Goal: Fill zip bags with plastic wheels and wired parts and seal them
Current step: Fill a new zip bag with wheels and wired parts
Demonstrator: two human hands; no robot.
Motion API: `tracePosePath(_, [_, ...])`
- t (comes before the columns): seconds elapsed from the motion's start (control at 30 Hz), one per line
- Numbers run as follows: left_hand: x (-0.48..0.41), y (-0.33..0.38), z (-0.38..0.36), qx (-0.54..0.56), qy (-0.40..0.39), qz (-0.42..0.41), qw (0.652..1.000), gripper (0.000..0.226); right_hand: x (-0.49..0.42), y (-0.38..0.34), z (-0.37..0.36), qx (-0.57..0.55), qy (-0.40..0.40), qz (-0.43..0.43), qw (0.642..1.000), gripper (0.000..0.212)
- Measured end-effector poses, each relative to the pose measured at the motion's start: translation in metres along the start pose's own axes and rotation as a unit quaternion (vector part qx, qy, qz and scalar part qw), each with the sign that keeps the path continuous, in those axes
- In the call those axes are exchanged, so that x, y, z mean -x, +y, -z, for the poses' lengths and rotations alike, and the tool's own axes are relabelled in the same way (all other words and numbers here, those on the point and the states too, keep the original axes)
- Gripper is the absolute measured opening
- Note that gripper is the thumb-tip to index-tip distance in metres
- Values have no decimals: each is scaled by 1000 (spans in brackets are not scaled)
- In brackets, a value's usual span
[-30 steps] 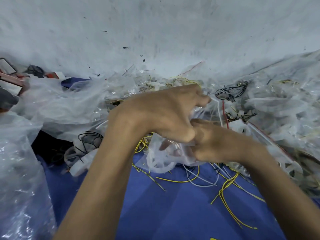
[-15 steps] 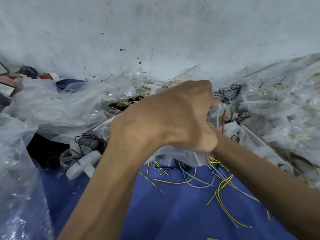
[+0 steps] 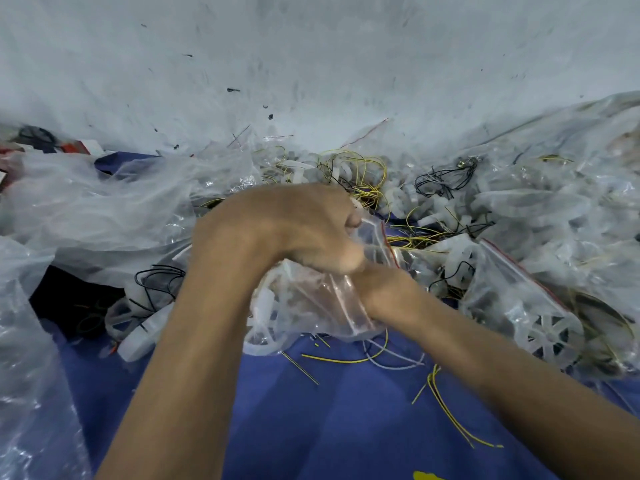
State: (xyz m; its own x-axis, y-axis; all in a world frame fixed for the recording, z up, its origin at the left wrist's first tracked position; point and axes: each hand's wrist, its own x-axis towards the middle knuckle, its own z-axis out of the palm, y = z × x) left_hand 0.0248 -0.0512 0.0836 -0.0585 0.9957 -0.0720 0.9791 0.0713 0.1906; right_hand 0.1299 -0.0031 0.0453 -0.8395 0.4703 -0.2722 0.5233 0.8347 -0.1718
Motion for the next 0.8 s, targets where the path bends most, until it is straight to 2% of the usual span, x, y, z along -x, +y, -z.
tracePosePath(0.07, [-4, -5, -3, 9, -9, 9, 1000, 27, -7, 7, 6, 58, -26, -27, 998, 23])
tracePosePath(0.1, [-7, -9, -4, 9, -5, 13, 1000, 25, -8, 6, 9, 87, -43, 6, 995, 20])
tracePosePath(0.13, [-11, -13, -6, 2, 4, 19, 1000, 20, -8, 8, 14, 86, -10, 54, 995, 18])
tracePosePath(0.17, [-14, -17, -8, -8, 18, 22, 1000, 19, -8, 16, 19, 97, 42, 101, 989, 15])
tracePosePath(0.2, [-16, -20, -9, -15, 25, 30, 999, 22, -8, 25, 24, 61, 123, 118, 983, 17])
tracePosePath(0.27, [-18, -24, -10, -33, 27, 44, 998, 26, -9, 45, 33, -38, 266, 97, 958, 15])
tracePosePath(0.33, [-18, -29, -11, -51, 21, 52, 997, 33, -13, 69, 34, -93, 342, 56, 933, 10])
tracePosePath(0.4, [-17, -35, -10, -63, 20, 68, 995, 38, -16, 87, 27, -76, 305, 25, 949, 17])
tracePosePath(0.5, [-12, -47, -7, -68, 29, 94, 993, 41, -24, 110, 6, -67, 143, 12, 987, 28])
tracePosePath(0.57, [-8, -53, -5, -62, 35, 115, 991, 42, -30, 122, -3, -118, 74, -4, 990, 30])
tracePosePath(0.63, [-5, -58, -3, -43, 44, 128, 990, 38, -30, 134, -6, -180, 88, -21, 980, 26])
tracePosePath(0.73, [-6, -66, -2, -38, 52, 154, 986, 41, -28, 153, -5, -205, 204, -40, 956, 21])
tracePosePath(0.8, [-9, -73, -3, -43, 58, 168, 983, 46, -30, 155, -6, -232, 213, -21, 949, 20])
